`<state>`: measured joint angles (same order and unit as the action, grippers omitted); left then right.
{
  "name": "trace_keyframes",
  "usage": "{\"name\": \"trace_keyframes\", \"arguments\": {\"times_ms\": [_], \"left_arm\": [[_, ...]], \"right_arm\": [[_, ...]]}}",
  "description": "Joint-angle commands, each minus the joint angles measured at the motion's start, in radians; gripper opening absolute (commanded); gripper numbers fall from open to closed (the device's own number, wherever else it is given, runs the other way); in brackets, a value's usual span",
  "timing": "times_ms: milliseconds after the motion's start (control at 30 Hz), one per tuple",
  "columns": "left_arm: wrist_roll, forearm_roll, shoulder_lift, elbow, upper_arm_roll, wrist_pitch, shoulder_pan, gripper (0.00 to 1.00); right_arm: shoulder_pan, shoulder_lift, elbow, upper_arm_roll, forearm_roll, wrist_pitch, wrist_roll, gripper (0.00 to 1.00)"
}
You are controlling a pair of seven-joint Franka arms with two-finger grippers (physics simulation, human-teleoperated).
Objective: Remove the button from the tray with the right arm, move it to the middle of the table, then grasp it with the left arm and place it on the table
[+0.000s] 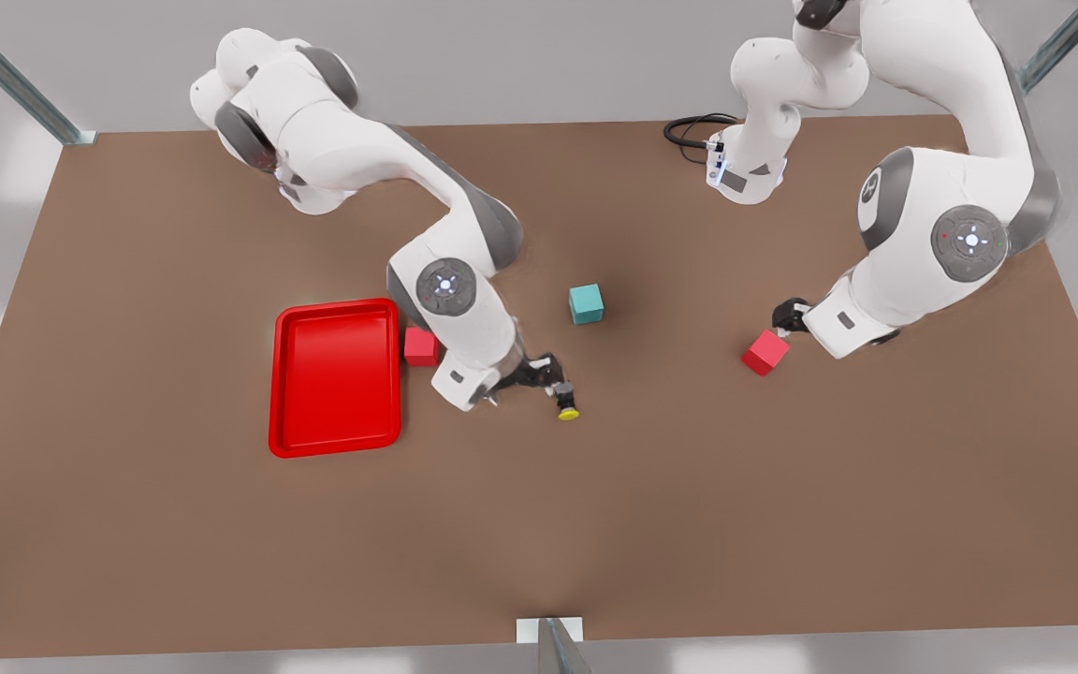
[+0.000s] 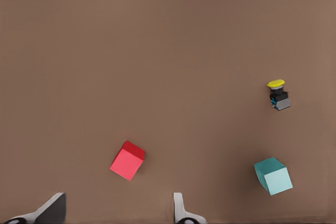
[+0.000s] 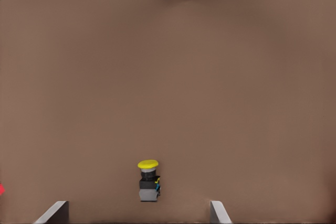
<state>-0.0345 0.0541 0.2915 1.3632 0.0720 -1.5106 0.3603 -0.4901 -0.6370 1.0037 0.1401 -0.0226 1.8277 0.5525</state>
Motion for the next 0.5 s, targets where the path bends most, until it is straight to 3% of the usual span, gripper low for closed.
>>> {"name": "trace_keyframes", "arguments": {"times_ms": [0,67,233,467], "left_arm": [[-0.836,0.076,0.1,-0.081,-0.003,-0.014,0.195,1.0],[-1.059,0.116,0.204,-0.09,-0.001,-0.23,0.365,1.0],[-1.217,0.112,0.428,-0.09,0.0,-0.514,0.488,1.0],[-1.274,0.006,0.479,-0.027,0.006,-0.632,0.44,1.0]], "right_arm": [[0.116,0.218,0.195,-0.002,0.059,-0.389,-0.282,1.0],[0.303,0.467,0.679,0.009,0.061,-0.03,-0.462,1.0],[0.344,0.441,0.558,0.004,0.066,-0.136,-0.474,1.0],[0.381,0.33,0.463,0.001,0.066,-0.263,-0.48,1.0]]}}
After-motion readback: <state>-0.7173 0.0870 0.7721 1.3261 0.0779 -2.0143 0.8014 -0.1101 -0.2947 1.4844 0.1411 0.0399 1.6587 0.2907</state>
